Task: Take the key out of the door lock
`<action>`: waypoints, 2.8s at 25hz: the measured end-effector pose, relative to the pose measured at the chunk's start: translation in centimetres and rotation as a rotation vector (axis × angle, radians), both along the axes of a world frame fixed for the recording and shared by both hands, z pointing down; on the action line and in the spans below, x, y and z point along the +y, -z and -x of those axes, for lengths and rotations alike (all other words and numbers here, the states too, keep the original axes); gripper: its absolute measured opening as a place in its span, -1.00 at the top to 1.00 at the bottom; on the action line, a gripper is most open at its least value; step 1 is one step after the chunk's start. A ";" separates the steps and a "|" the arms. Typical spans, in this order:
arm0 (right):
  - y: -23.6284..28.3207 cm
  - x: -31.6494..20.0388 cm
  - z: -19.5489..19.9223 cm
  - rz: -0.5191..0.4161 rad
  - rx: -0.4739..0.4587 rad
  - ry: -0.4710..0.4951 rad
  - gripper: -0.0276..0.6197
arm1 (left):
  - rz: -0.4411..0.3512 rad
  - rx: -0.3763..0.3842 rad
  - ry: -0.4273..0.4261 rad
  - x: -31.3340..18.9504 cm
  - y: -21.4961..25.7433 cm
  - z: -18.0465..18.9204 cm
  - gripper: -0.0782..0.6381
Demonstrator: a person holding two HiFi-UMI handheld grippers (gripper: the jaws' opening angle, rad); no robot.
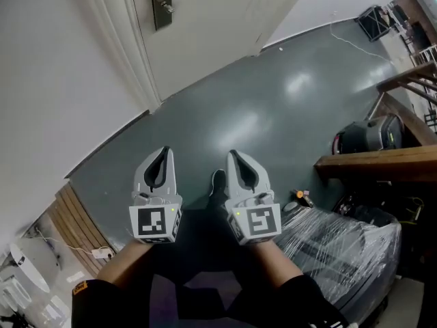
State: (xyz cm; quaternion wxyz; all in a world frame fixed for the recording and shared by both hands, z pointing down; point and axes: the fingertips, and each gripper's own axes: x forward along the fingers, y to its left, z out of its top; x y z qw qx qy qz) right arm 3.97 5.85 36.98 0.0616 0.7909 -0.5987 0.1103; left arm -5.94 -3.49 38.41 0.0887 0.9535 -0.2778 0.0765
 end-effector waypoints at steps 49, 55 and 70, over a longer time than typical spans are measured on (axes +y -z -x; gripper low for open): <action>-0.5 -31.1 -14.8 0.036 -0.220 0.390 0.94 | -0.030 -0.011 0.381 -27.6 0.0 -10.9 0.73; -1.4 -36.8 -15.3 0.043 -0.340 0.472 0.94 | -0.042 -0.062 0.460 -30.9 -0.7 -10.2 0.73; -5.0 -43.5 -14.6 0.161 -0.864 0.718 0.54 | -0.044 -0.141 0.693 -32.7 -1.5 -10.6 0.65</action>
